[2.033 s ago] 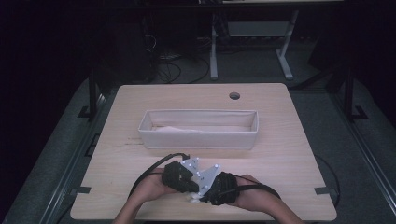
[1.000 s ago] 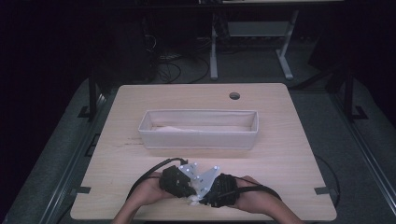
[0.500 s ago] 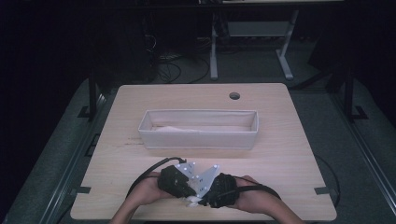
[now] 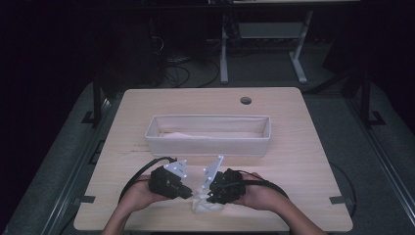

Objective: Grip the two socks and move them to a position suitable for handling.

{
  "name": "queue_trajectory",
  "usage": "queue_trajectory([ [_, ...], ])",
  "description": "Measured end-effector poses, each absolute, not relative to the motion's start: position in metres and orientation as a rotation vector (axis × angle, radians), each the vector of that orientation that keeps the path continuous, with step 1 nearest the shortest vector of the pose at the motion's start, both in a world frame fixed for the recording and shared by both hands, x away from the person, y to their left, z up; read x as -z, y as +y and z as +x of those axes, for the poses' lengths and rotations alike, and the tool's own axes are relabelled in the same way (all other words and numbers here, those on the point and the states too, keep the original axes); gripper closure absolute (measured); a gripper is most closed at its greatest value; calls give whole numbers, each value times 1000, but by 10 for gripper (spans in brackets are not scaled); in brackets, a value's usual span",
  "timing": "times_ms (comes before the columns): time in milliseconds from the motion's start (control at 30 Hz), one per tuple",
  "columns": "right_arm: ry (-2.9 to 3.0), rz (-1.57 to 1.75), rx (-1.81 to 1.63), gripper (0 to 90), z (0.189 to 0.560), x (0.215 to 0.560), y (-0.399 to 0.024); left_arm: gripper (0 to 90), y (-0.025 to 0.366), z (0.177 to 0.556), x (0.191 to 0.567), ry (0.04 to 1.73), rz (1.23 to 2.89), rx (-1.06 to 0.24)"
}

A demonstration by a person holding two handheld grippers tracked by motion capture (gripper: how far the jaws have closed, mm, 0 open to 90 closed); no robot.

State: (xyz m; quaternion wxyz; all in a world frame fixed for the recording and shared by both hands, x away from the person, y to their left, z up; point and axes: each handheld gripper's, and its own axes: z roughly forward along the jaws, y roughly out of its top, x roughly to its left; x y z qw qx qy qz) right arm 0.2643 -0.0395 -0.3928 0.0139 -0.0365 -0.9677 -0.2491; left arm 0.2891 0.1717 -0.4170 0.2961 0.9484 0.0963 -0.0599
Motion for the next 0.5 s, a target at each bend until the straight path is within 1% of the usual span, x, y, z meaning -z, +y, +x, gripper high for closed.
queue_trajectory([
  [300, -3000, -222, 653, 838, 290, 416, -27, 808, 184, 287, 415, 281, 2500, 126],
  [500, -2975, -282, 646, 834, 301, 426, -28, 801, 186, 287, 416, 281, 2504, 118],
])
